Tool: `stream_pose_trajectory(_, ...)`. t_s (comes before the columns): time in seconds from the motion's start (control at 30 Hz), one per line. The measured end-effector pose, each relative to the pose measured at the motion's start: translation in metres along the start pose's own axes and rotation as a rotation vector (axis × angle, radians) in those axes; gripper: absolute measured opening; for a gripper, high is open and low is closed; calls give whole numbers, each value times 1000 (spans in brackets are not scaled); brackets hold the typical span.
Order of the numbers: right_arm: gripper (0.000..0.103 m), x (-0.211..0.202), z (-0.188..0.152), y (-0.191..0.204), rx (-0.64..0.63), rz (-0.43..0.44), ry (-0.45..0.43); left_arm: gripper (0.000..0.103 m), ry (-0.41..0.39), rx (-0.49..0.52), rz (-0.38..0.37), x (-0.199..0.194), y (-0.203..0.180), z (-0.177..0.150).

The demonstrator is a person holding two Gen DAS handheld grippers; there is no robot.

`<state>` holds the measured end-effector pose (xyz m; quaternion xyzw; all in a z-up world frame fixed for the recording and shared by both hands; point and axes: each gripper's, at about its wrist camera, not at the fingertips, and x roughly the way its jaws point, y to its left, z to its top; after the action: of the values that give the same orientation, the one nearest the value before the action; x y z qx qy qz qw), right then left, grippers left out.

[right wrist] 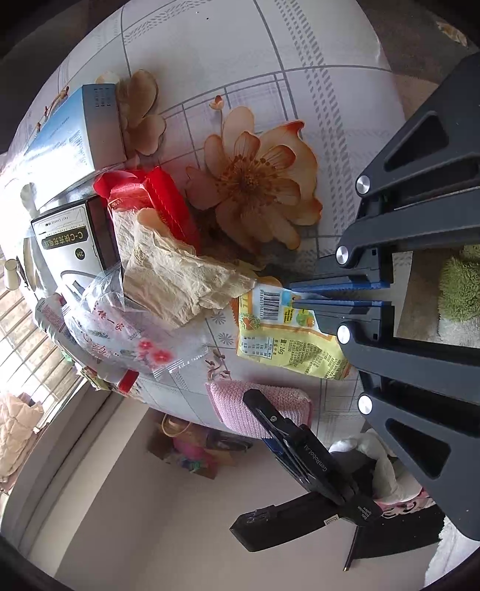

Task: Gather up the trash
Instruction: 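Grasp the pink knitted pad with the left tool while the right tool approaches the yellow snack pack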

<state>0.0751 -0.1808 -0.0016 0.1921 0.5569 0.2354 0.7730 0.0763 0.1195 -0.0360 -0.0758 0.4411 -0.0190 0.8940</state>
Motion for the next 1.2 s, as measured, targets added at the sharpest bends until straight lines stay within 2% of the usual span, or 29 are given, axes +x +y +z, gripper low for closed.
stream_pose_trajectory(0.53, 3, -19, 6, 47, -136, 90, -64, 76, -106, -30, 10, -41, 13, 12)
stream_pose_trajectory(0.83, 3, -38, 10, 42, -148, 104, -134, 77, -133, -7, 1, -53, 3, 16)
stream_pose_trajectory(0.93, 4, -39, 8, 38, -145, 92, -128, 77, -130, 3, 1, -53, -1, 16)
stream_pose_trajectory(1.0, 8, -35, 4, 35, -149, 82, -99, 77, -126, 8, 4, -52, -3, 15)
stream_pose_trajectory(1.03, 27, -33, -1, 34, -149, 63, -84, 77, -122, 9, 4, -51, -4, 14)
stream_pose_trajectory(1.07, 50, -29, -3, 33, -147, 45, -72, 77, -118, 9, 4, -50, -5, 13)
stream_pose_trajectory(1.1, 54, -23, -6, 32, -147, 30, -67, 77, -114, 10, 4, -49, -5, 11)
stream_pose_trajectory(1.2, 54, -5, -9, 33, -157, -47, -50, 77, -96, 11, 4, -43, -6, 7)
